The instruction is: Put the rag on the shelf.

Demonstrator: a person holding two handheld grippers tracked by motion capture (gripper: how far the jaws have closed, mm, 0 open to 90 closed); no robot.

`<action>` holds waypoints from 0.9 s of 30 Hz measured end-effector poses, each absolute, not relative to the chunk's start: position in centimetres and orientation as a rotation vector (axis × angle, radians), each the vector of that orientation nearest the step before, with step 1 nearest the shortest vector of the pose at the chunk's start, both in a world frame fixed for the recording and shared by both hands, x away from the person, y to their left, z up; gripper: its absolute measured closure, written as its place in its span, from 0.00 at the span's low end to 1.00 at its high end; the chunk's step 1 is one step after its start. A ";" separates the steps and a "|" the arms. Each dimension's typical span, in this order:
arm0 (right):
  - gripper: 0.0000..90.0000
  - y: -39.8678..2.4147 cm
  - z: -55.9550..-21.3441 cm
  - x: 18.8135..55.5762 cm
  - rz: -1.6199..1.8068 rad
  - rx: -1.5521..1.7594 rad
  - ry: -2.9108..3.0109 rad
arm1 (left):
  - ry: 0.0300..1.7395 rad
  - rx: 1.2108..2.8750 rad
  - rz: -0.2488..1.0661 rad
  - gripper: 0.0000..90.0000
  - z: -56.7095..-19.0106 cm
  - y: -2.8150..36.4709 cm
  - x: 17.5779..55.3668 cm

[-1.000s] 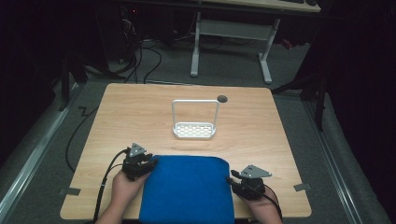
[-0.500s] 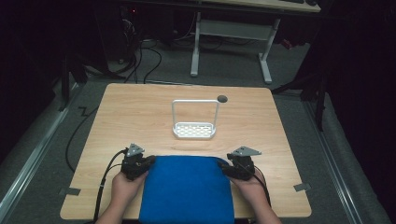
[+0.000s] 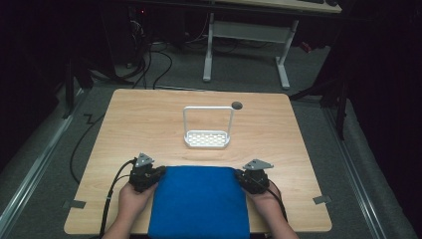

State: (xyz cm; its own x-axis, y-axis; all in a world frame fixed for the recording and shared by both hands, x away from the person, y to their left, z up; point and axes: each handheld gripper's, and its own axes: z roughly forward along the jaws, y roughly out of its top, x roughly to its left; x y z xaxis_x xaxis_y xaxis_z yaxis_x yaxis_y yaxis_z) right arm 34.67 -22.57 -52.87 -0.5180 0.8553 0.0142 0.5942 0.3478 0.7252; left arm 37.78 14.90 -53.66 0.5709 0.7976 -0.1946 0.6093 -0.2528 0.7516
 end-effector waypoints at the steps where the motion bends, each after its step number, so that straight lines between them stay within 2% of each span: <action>1: 0.97 -22.5 -52.9 34.6 0.975 1.267 2.251 | 1.132 1.965 0.283 0.96 -53.7 14.9 37.8; 8: 0.98 -22.6 -52.4 34.3 1.038 1.240 2.209 | 1.092 1.960 0.325 0.97 -53.3 15.0 37.4; 13: 0.98 -22.8 -51.8 33.9 1.089 1.220 2.167 | 1.084 1.868 0.331 0.97 -52.2 15.6 36.8; 20: 0.98 -22.7 -50.3 33.1 1.154 1.177 2.079 | 1.045 1.809 0.399 0.97 -50.3 15.9 35.7; 27: 0.98 -22.9 -48.7 32.5 1.212 1.151 2.005 | 1.025 1.769 0.414 0.97 -49.0 15.8 35.0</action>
State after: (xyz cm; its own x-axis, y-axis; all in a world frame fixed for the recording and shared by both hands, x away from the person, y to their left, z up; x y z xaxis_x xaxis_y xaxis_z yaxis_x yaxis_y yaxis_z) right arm 32.50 -22.90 -48.71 -0.5003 0.8658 -0.0078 0.3955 0.2365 0.8875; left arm 35.04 15.76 -49.00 0.5810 0.7945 -0.1765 0.4492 -0.1322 0.8836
